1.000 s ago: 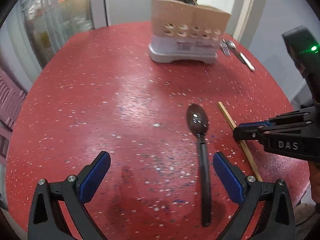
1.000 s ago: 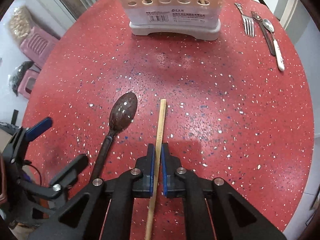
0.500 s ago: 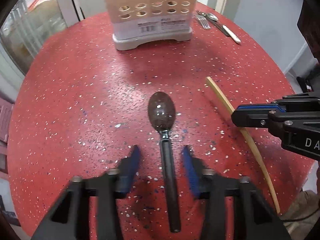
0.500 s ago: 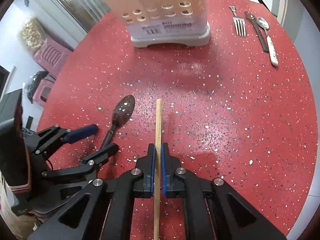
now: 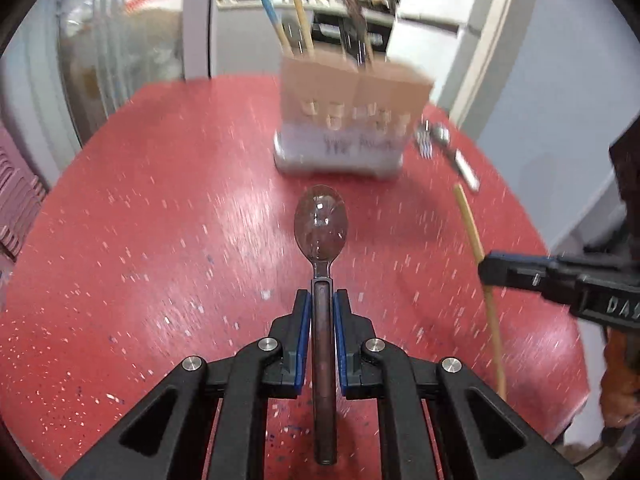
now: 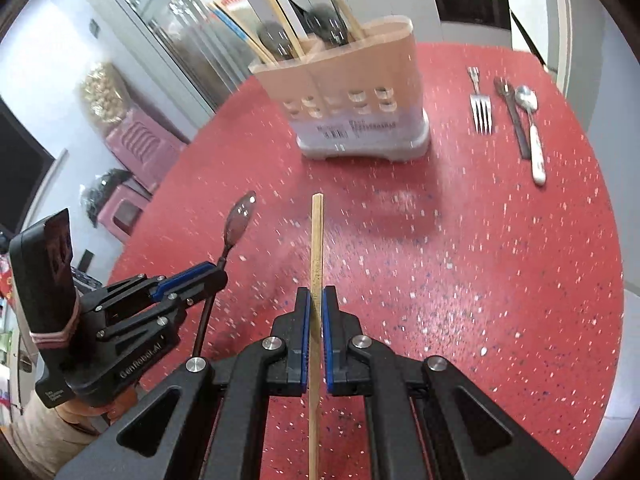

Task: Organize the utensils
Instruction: 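Carry the chopstick and dark spoon up and lower them into the holder with both tools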

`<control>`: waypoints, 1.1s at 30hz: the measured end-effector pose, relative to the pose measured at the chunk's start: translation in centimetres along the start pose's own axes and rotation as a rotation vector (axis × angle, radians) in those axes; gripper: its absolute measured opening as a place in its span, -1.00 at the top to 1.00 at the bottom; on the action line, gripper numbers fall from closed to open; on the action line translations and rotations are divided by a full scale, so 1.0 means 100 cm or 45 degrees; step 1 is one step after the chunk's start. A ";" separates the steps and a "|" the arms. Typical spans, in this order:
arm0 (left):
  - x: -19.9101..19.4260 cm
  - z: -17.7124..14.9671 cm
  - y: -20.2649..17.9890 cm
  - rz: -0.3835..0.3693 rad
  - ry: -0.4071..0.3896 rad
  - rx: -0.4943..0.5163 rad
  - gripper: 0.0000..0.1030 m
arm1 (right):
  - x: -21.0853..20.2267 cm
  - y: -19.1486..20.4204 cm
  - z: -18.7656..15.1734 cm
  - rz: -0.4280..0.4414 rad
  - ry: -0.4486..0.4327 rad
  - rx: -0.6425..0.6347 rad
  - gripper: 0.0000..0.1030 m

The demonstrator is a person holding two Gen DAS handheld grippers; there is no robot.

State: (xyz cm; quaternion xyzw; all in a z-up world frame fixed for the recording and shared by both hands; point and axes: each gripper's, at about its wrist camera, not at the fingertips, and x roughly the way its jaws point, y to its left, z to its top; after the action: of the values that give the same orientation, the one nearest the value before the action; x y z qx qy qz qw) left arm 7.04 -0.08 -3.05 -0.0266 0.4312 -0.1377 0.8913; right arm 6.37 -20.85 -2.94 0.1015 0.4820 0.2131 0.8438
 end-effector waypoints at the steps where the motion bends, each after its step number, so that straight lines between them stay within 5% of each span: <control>1: -0.006 0.003 0.001 0.001 -0.037 -0.008 0.29 | -0.005 0.002 0.002 0.009 -0.026 -0.012 0.88; 17: -0.060 0.095 0.009 0.027 -0.455 -0.101 0.29 | -0.068 0.022 0.072 0.045 -0.353 -0.102 0.88; 33: -0.042 0.191 0.009 0.005 -0.716 -0.202 0.29 | -0.148 0.050 0.183 -0.072 -0.653 -0.283 0.88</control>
State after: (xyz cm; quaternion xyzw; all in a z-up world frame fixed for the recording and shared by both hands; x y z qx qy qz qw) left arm 19.57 0.53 11.98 -0.1326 0.1769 -0.0891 0.9712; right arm 14.17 -22.57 19.77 0.0455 0.2289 0.2082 0.9498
